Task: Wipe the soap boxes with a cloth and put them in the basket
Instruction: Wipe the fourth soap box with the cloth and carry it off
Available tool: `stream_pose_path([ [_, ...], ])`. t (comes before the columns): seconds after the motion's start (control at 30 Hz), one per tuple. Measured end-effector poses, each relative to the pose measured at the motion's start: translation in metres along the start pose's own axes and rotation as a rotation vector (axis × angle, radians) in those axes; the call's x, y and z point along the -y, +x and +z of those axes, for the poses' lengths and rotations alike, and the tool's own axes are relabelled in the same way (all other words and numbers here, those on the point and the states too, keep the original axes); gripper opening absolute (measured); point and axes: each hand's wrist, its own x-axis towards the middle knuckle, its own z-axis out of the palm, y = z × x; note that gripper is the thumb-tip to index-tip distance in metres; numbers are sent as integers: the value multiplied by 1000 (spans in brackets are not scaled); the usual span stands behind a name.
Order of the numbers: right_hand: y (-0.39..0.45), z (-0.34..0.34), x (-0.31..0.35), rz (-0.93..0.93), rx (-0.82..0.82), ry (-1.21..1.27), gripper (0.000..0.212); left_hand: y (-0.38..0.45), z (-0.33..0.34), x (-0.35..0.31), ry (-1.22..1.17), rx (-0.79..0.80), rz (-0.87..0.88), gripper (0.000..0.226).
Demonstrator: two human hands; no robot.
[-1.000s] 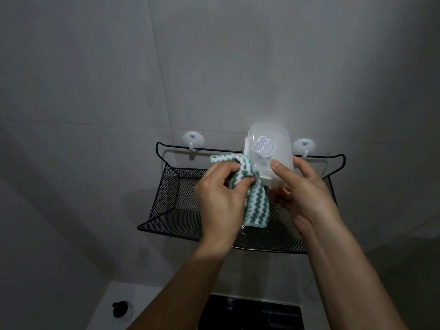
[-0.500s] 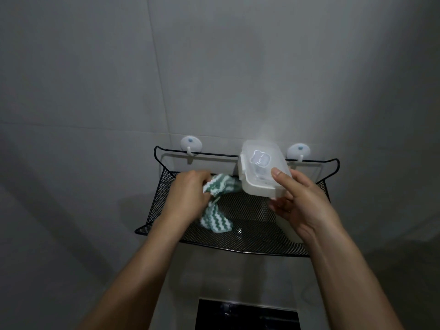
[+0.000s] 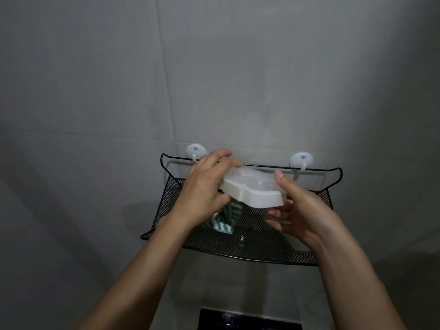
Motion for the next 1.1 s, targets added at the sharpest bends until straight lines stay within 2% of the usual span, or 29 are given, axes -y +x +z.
stream_pose_path([
  [0.13,-1,-7,0,37,109,-112,77,3,-4,5,-87,64,13,44],
  [0.27,2,-20,0,-39,76,-207,67,10,-14,7,-350,162,-180,39],
  [0.37,3,-25,-2,-153,91,-153,59,14,-19,7,-497,244,-262,32],
  [0.47,1,-25,0,-212,159,-53,46,13,-16,5,-637,299,-353,32],
  [0.6,-1,-15,-2,-219,183,-23,51,8,-4,-4,-723,380,-424,42],
  [0.7,-2,-7,-4,-235,114,-43,34,5,5,-11,-684,423,-412,33],
  [0.8,0,-8,-4,-238,19,-28,26,4,2,-4,-564,479,-394,39],
  [0.87,1,-13,-5,-254,-29,-50,26,5,-5,8,-367,523,-342,43],
  [0.97,4,-20,-9,-298,-85,-103,27,4,-2,21,65,636,-210,54],
  [1.1,8,-25,-11,-332,-117,-149,24,2,22,32,271,677,-231,70],
])
